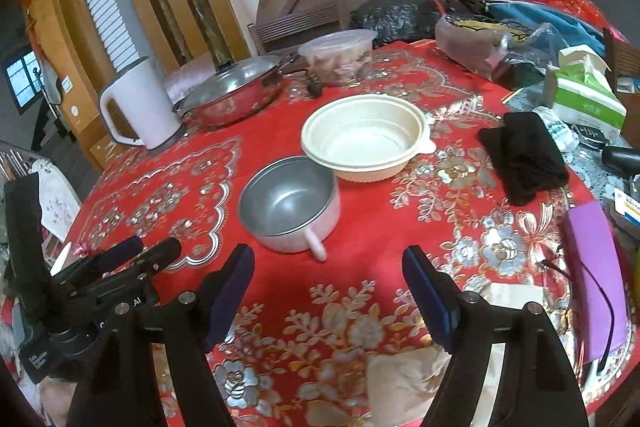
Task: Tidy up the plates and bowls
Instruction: 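Move the left tool toward the cream ribbed plastic plate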
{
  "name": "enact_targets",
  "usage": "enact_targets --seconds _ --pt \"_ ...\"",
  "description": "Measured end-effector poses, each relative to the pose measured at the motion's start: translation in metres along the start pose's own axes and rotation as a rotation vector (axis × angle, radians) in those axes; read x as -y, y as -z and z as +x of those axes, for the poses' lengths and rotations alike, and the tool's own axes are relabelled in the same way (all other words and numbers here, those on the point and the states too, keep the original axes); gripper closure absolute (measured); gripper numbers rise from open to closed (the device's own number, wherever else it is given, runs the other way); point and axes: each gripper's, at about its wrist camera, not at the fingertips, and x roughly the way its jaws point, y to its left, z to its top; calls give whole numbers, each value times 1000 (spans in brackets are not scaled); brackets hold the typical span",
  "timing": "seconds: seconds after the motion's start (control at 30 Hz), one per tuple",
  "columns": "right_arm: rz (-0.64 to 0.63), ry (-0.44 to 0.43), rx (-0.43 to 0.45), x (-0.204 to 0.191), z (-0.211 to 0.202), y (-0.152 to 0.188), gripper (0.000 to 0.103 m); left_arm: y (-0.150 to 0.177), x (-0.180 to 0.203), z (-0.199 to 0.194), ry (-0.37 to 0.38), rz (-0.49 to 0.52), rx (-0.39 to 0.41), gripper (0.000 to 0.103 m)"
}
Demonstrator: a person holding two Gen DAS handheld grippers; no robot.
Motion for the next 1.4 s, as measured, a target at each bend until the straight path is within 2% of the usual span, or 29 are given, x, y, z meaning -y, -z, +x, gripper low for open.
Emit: enact_targets --seconds 0.57,0.73,1.23,1.4 --pt "71 1 -9 37 20 -33 25 -11 7 18 -15 26 -27 44" --pt "110 -5 -12 49 25 -44 25 -18 6 24 7 20 -57 44" --pt "163 -59 -50 54 48 -56 25 -57 15 45 26 19 -80 44" --pt "184 -59 -73 62 61 -65 25 -72 22 56 60 21 -96 44"
